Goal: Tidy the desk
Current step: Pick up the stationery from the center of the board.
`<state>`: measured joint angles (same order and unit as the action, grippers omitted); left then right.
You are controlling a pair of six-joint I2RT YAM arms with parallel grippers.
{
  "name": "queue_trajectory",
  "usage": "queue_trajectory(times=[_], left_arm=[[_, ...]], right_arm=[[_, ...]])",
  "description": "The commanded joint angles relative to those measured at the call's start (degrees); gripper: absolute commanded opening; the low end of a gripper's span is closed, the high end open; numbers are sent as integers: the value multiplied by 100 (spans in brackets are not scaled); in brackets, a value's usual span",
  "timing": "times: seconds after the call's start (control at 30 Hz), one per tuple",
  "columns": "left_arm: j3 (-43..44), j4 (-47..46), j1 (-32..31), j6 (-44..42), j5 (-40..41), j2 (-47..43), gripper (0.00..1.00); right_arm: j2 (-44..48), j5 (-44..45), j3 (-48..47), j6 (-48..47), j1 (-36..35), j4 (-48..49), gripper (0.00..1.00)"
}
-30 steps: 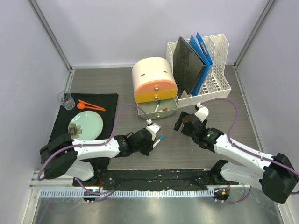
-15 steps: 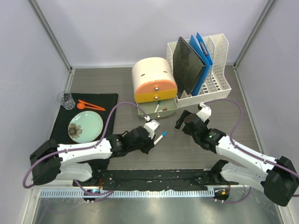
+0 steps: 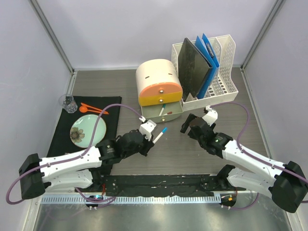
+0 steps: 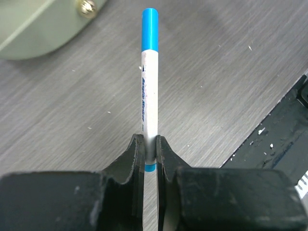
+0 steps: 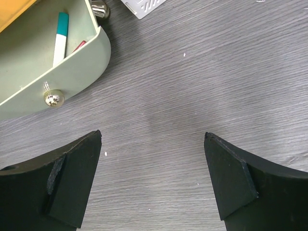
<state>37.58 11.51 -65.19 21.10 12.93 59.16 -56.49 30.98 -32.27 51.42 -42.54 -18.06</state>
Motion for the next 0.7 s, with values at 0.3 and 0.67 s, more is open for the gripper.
queue_trajectory(times=[0.3,0.67], left_arm=[[241,203,-20,-571,1097,-704,0],[521,-70,120,-1372,1379,-405,0]], right_arm=[[129,242,28,97,-17,84,93],[86,215,28,123,-17,75,93]])
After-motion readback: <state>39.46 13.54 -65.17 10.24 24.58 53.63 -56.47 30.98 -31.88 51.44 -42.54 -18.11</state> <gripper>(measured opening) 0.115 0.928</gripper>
